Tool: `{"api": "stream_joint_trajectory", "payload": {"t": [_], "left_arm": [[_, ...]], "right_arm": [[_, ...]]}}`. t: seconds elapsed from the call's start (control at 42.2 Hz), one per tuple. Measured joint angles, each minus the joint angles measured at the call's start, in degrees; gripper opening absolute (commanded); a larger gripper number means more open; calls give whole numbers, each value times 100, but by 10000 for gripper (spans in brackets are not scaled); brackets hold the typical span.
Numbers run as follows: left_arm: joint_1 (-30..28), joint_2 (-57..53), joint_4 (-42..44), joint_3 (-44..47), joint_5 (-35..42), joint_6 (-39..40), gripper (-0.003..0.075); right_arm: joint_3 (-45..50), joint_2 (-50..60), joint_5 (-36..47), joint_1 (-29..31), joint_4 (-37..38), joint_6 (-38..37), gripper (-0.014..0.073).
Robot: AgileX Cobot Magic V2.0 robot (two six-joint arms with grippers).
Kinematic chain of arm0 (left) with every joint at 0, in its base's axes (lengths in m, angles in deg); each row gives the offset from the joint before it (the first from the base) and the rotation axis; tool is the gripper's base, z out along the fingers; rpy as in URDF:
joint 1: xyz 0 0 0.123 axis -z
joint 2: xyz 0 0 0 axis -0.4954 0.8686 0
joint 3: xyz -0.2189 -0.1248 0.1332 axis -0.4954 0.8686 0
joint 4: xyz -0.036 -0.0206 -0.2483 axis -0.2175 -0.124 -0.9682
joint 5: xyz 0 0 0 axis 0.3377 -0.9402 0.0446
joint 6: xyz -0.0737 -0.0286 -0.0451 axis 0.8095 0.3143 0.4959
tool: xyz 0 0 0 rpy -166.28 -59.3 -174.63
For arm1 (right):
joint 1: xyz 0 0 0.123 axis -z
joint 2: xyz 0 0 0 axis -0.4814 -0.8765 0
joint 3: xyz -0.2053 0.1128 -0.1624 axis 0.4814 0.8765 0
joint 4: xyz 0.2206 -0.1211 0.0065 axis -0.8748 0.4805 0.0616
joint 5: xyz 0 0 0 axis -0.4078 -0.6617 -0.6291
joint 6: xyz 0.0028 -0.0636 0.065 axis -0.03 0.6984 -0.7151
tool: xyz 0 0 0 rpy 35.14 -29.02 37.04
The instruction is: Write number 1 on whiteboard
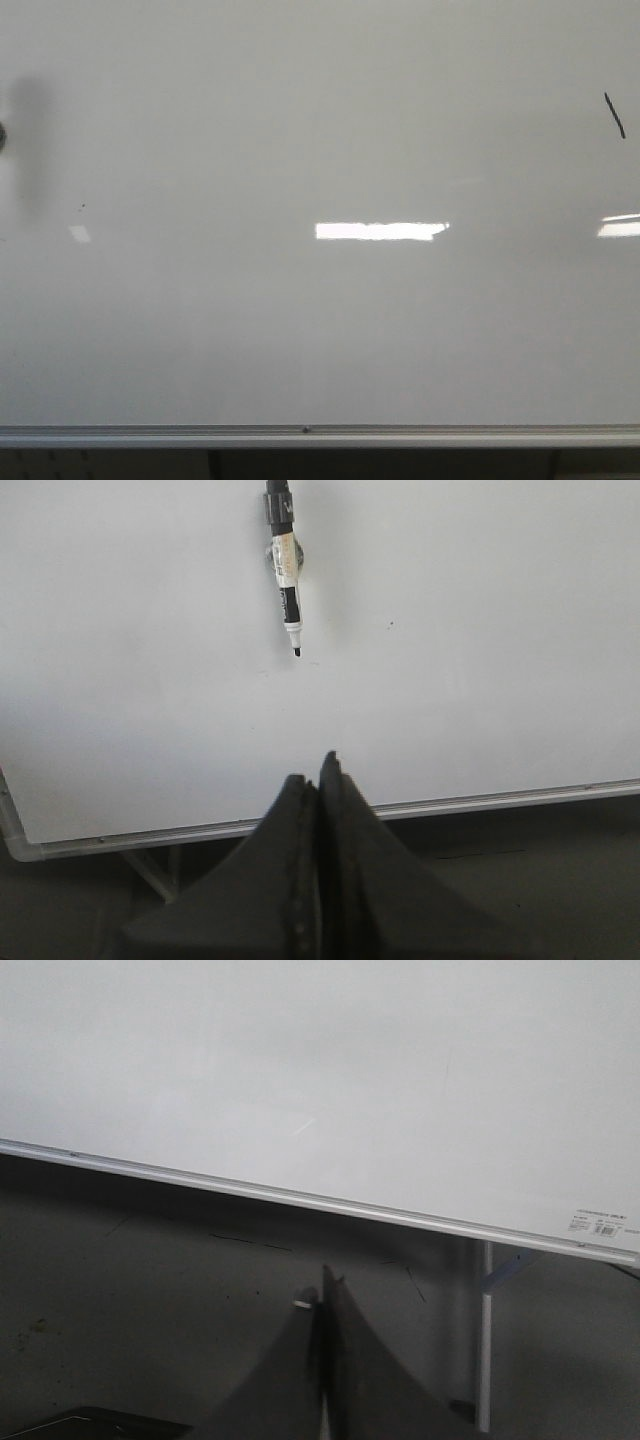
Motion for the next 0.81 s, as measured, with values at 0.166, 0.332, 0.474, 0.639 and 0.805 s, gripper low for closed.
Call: {"api": "stream_joint_trajectory", "payload": {"t": [0.166, 0.332, 0.474, 0.639, 0.805], "left_arm": [[11, -233, 0, 181, 192, 0, -20], [32, -901, 101, 946, 1043, 0, -20], [-2, -1497, 89, 2080, 2215, 0, -20], [-259, -1895, 89, 3358, 3607, 0, -20], [-478, -2132, 76, 4252, 4724, 0, -20]], "right_arm": [[0, 0, -7, 0, 0, 0, -96], [0, 8, -7, 0, 0, 0, -96], [0, 8, -14, 0, 0, 0, -96], [0, 8, -14, 0, 0, 0, -96], [0, 8, -14, 0, 0, 0, -96]]}}
